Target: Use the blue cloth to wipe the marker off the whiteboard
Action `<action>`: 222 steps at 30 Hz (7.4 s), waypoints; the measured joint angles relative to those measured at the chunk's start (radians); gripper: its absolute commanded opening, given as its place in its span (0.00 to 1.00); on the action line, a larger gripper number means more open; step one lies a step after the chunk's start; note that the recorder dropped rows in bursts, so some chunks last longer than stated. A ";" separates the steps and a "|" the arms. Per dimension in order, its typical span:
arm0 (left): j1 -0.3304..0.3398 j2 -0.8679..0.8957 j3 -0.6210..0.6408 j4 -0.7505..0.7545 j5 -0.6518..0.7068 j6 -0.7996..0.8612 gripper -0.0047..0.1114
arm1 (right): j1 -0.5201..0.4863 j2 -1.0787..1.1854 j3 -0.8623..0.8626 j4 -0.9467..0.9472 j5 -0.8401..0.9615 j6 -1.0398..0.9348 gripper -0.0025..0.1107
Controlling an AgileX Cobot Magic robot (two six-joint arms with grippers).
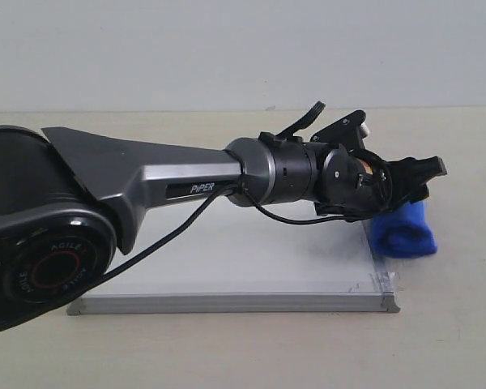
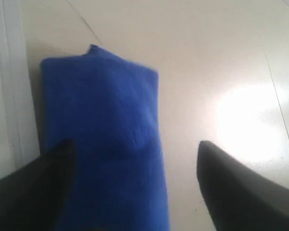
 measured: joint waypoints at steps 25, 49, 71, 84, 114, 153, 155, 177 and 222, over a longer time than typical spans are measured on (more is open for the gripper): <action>0.052 -0.105 0.000 0.445 0.507 0.072 0.40 | 0.000 0.000 0.000 0.000 0.000 0.000 0.02; -0.014 -0.073 0.000 0.332 0.448 0.181 0.08 | 0.000 0.000 0.000 0.000 0.000 0.000 0.02; -0.050 -0.073 0.000 0.294 0.454 0.187 0.08 | 0.000 0.000 0.000 0.000 0.000 0.000 0.02; -0.052 -0.073 0.000 0.150 0.439 0.282 0.08 | 0.000 0.000 0.000 0.000 0.000 0.000 0.02; -0.015 -0.413 0.257 0.685 0.550 0.031 0.08 | 0.000 0.000 0.000 0.000 0.000 0.000 0.02; -0.015 -1.824 1.720 0.760 -0.313 -0.285 0.08 | 0.000 0.000 0.000 0.000 0.000 0.000 0.02; -0.015 -1.867 1.727 0.760 -0.313 -0.285 0.08 | 0.000 0.000 0.000 0.000 0.000 0.000 0.02; -0.015 -2.135 1.727 0.789 -0.319 -0.125 0.08 | 0.000 0.000 0.000 0.000 0.000 0.000 0.02; 0.676 -2.492 1.937 0.789 -0.100 -0.082 0.08 | 0.000 0.000 0.000 0.000 0.000 0.000 0.02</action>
